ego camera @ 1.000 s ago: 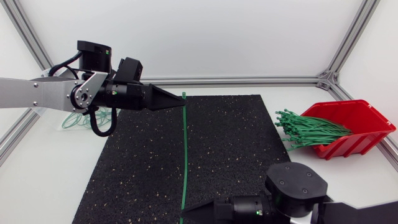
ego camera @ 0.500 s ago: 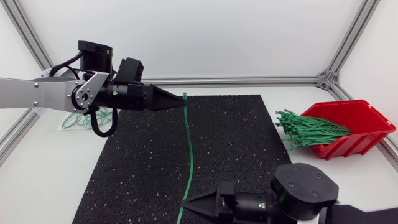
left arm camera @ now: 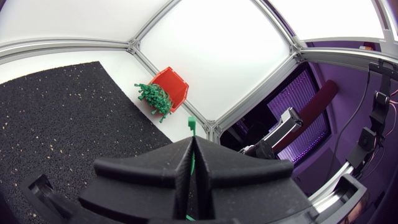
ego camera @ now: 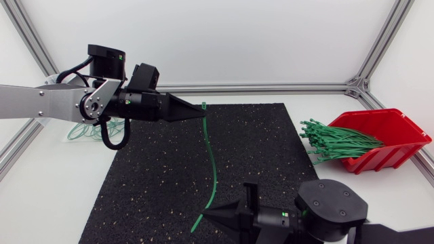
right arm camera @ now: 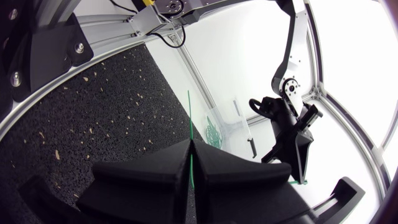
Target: Take a green cable tie from the red box, thread the tail through the head to close it, then place it in the transparent bin on the left.
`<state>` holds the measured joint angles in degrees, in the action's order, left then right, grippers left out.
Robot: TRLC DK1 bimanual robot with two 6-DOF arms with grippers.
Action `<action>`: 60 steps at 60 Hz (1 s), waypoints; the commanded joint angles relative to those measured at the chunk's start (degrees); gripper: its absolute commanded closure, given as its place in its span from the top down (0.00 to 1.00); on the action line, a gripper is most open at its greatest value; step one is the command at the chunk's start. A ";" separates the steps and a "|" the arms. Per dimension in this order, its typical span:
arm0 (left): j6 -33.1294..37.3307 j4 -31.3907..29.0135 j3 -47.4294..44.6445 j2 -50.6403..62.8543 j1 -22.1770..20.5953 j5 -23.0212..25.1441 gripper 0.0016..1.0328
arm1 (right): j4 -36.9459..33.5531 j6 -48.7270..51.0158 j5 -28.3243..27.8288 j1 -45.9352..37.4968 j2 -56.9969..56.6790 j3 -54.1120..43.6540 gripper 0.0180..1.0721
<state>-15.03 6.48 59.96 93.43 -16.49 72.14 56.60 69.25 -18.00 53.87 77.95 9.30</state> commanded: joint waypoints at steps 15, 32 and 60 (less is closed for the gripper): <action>-0.97 0.29 0.59 -0.18 -0.30 0.20 0.03 | -0.79 -14.94 -0.11 -0.17 0.45 -2.44 0.05; -1.41 0.20 0.77 -0.09 -0.56 0.20 0.03 | -0.35 -17.22 -4.76 -0.96 0.45 -3.68 0.05; -1.50 0.46 0.33 0.00 -1.17 -0.33 0.03 | -35.50 -32.52 -9.16 -0.17 -13.35 7.22 0.05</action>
<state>-15.44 6.04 59.86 93.43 -17.69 71.75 24.67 41.21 -27.59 53.30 65.52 14.57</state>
